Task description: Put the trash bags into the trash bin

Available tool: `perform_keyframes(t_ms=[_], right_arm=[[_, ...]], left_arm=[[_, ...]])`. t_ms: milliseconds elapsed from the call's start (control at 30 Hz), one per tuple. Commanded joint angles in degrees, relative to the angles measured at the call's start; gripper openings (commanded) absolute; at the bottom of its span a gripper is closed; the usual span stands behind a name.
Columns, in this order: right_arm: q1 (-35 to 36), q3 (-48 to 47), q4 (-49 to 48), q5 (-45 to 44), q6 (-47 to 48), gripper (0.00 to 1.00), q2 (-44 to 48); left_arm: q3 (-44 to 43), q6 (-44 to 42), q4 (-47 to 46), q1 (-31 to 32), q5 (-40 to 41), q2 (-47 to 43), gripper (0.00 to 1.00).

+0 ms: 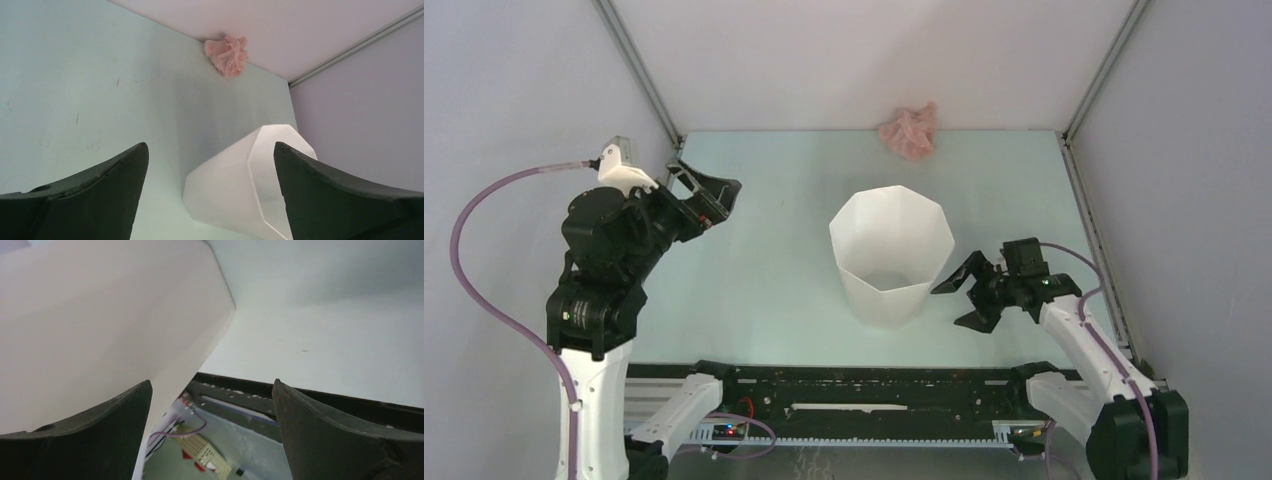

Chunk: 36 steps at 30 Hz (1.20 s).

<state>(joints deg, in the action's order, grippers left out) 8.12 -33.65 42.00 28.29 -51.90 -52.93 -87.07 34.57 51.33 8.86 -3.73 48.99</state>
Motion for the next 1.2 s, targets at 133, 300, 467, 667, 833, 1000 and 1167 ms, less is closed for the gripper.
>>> perform_keyframes(t_ms=[133, 300, 467, 667, 833, 1000, 1167], right_arm=[[11.4, -0.3, -26.2, 4.1, -14.8, 0.99, -13.0], [18.0, -1.2, -40.0, 4.6, -21.8, 0.98, -24.8], [23.6, -11.7, -41.5, 3.8, -19.7, 0.98, -39.0], [27.5, -28.6, -39.2, 3.6, -14.9, 0.97, -52.5], [26.2, -39.7, -31.2, 1.6, -6.8, 0.97, -58.5], [20.2, -46.9, -24.0, -7.8, 6.4, 0.98, -59.2], [12.2, -59.7, -21.8, -9.6, 9.2, 0.99, -66.1]], left_arm=[[-3.4, -0.5, 1.9, -0.5, -0.6, -1.0, 1.0], [-3.6, -1.3, 3.1, -0.5, -0.1, -1.4, 1.0], [-5.2, -2.1, 4.1, -0.5, 0.2, -0.8, 1.0], [-10.4, -4.5, 5.6, -0.5, 2.7, 0.3, 1.0], [-12.4, -6.3, 5.2, -0.5, 3.6, 1.4, 1.0], [-11.4, -8.7, 2.0, -0.5, 2.9, 2.5, 1.0], [-11.1, -11.8, 0.0, -0.5, 3.6, 3.9, 1.0]])
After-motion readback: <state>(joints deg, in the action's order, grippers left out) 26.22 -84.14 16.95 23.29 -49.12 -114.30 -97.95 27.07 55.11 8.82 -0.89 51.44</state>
